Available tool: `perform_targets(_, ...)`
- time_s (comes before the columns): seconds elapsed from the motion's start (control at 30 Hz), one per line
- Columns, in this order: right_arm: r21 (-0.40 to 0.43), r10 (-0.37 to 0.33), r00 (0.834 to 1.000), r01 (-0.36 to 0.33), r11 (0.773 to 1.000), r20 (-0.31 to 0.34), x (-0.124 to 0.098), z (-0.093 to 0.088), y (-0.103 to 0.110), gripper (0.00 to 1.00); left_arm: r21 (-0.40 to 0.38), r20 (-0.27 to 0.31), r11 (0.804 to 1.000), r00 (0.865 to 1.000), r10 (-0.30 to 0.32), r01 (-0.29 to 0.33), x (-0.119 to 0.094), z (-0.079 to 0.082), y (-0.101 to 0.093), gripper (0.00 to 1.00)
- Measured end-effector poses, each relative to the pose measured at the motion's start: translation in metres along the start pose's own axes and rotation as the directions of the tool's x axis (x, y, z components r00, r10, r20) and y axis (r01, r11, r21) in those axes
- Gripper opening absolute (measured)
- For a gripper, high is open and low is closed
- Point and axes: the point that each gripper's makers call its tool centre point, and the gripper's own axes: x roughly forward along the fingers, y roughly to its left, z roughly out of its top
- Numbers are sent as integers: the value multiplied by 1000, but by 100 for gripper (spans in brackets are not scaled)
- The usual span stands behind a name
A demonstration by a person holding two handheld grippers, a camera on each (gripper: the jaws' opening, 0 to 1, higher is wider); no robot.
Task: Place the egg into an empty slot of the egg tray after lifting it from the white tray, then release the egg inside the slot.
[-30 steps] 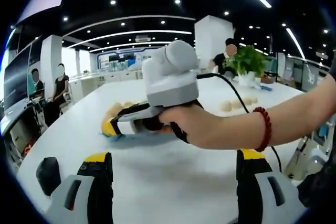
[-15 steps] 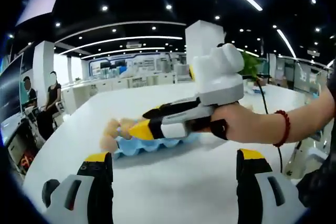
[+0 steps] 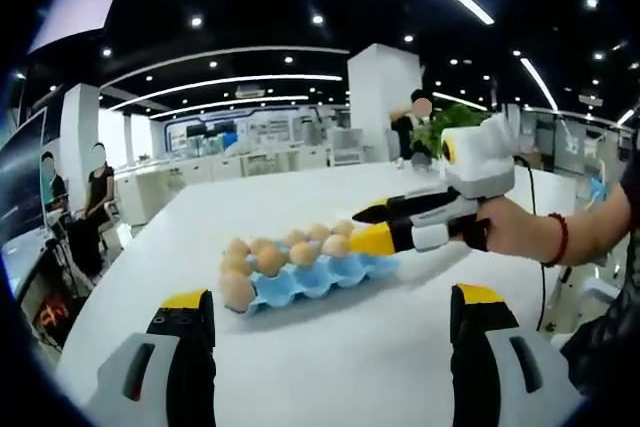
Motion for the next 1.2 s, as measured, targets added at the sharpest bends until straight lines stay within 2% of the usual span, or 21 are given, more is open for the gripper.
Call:
perform_targets(0.2, -3, -21, 1000, 21, 1000, -1, -11, -3, -6, 42, 9, -19, 1000, 1000, -5, 5, 5, -2, 10, 100)
perform_targets(0.33, -1, -38, 999, 38, 999, 3, -18, -3, -11, 42, 7, -20, 1000, 1000, -4, 4, 10, -2, 3, 100)
perform_targets(0.57, 14, -52, 999, 52, 999, -2, -30, -7, -18, 44, 12, -7, 1000, 1000, -14, 15, 20, 6, 6, 100)
perform_targets(0.77, 9, -89, 996, 89, 996, -10, -43, -11, -32, 45, 15, -20, 999, 999, -30, 31, 32, 2, 1, 100)
perform_targets(1.0, -6, -141, 990, 141, 990, -5, -66, -11, -45, 48, 2, -34, 1000, 999, -28, 28, 33, 1, 8, 100)
perform_targets(1.2, -4, -163, 986, 163, 987, -17, -72, -13, -48, 49, 2, -26, 1000, 999, -27, 28, 30, 4, 8, 100)
